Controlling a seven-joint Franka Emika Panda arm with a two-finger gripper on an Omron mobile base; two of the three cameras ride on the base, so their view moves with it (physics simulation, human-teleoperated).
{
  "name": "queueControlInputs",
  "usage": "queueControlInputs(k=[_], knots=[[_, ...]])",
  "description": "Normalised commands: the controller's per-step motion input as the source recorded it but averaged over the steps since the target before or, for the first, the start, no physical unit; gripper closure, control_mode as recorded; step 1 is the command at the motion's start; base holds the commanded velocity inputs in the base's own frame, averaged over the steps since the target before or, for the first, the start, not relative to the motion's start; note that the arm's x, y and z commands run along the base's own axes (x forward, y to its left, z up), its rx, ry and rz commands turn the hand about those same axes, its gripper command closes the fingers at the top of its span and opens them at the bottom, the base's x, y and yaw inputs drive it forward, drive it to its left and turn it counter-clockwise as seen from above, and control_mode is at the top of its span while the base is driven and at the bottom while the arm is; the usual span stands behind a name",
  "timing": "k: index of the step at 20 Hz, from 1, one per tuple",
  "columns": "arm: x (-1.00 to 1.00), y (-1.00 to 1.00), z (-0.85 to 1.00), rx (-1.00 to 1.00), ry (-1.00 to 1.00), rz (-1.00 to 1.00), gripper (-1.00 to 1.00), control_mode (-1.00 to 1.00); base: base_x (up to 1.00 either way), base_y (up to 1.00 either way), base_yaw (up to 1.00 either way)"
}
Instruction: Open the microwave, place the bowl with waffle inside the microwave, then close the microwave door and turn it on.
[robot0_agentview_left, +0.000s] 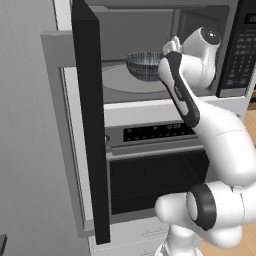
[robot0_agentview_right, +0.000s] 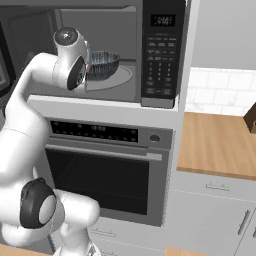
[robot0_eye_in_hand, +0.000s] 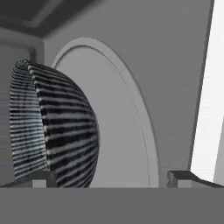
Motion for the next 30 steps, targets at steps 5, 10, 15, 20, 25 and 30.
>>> queueControlInputs(k=[5,10,15,20,25,30], knots=[[-0.85,-0.03,0.34,-0.02,-0.14,0.00,-1.00,-1.00,0.00,0.00,0.00],[-0.87,-0.01,0.37,-0.01,-0.07,0.00,-1.00,-1.00,0.00,0.00,0.00],[-0.97,-0.07,0.26,-0.03,-0.02,0.00,-1.00,-1.00,0.00,0.00,0.00],[-1.00,-0.17,0.13,-0.04,0.00,0.00,-1.00,-1.00,0.00,0.00,0.00],[-1.00,-0.07,0.00,-0.05,-0.04,0.00,-1.00,-1.00,0.00,0.00,0.00],[-0.98,0.02,0.00,-0.14,-0.01,0.00,-1.00,-1.00,0.00,0.00,0.00]])
